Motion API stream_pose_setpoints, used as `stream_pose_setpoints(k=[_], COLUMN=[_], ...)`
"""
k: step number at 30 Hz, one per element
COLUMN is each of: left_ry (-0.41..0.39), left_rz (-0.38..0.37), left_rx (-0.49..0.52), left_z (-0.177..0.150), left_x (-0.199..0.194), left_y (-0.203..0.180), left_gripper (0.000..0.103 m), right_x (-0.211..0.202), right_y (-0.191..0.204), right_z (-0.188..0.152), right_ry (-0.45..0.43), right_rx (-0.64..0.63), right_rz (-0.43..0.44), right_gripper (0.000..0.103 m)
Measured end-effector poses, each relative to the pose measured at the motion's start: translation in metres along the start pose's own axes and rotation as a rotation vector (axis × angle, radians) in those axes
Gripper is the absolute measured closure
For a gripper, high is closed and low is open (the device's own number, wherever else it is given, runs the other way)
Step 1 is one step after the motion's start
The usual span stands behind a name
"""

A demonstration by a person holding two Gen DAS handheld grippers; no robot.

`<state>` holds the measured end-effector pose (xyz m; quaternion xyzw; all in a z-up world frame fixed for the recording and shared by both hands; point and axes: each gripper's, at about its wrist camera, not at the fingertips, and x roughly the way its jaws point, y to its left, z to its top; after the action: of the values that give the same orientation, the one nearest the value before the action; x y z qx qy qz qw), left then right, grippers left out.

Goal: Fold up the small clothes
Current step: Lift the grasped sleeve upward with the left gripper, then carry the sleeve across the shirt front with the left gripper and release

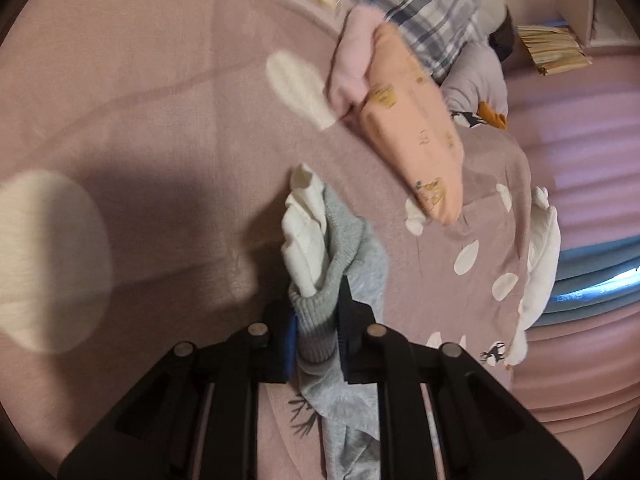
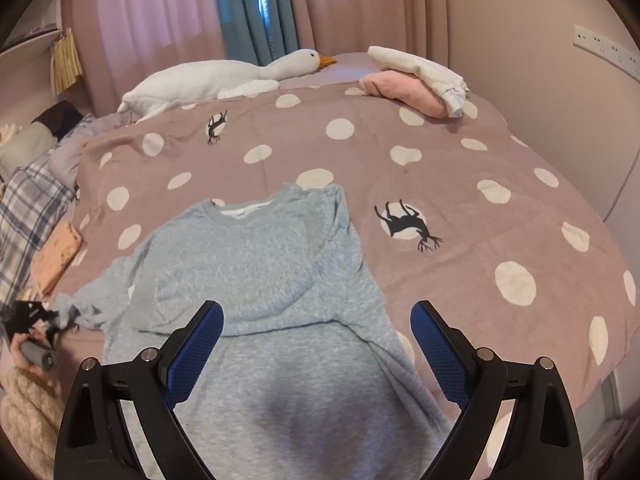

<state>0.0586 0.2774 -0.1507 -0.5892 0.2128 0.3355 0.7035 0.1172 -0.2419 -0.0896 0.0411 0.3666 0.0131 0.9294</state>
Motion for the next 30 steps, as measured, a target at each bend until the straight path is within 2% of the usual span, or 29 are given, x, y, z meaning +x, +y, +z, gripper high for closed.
stream_pose_setpoints(k=[2,5,11,15,21,30], left_ry=[-0.04,-0.067,-0.123,-0.101,-0.066,0.069], left_rz=[-0.007,-0.081,-0.164,-0.223,-0.307,-0.383], left_rx=[0.056,0.124,0.251,0.33,0.496,0.744], left_z=[-0.001,-0.001,-0.007,-0.02,-0.059,-0.135], left_x=[-0.015,-0.04,-0.085,-0.101,-0.117,-0.117], left_y=[-0.013,-0.033,-0.073,-0.098,-0.141,-0.192], left_gripper=[0.089,0.089,0.089,0.089,0.089,0.089], right_x=[0.0,-0.001,-0.003,-0.003,-0.005,-0.006], right_y=[-0.001,-0.001,-0.004,-0.005,-0.006,-0.013], right_z=[0.0,0.0,0.0,0.001,-0.001,-0.003], right_ry=[0.001,0.0,-0.01,-0.008,-0.014,-0.017], right_rx=[0.003,0.003,0.018,0.026,0.041,0.073], right_rz=[-0.005,-0.005,0.001,0.008,0.006,0.005], right_gripper=[0.009,0.009,0.009,0.009,0.009,0.009])
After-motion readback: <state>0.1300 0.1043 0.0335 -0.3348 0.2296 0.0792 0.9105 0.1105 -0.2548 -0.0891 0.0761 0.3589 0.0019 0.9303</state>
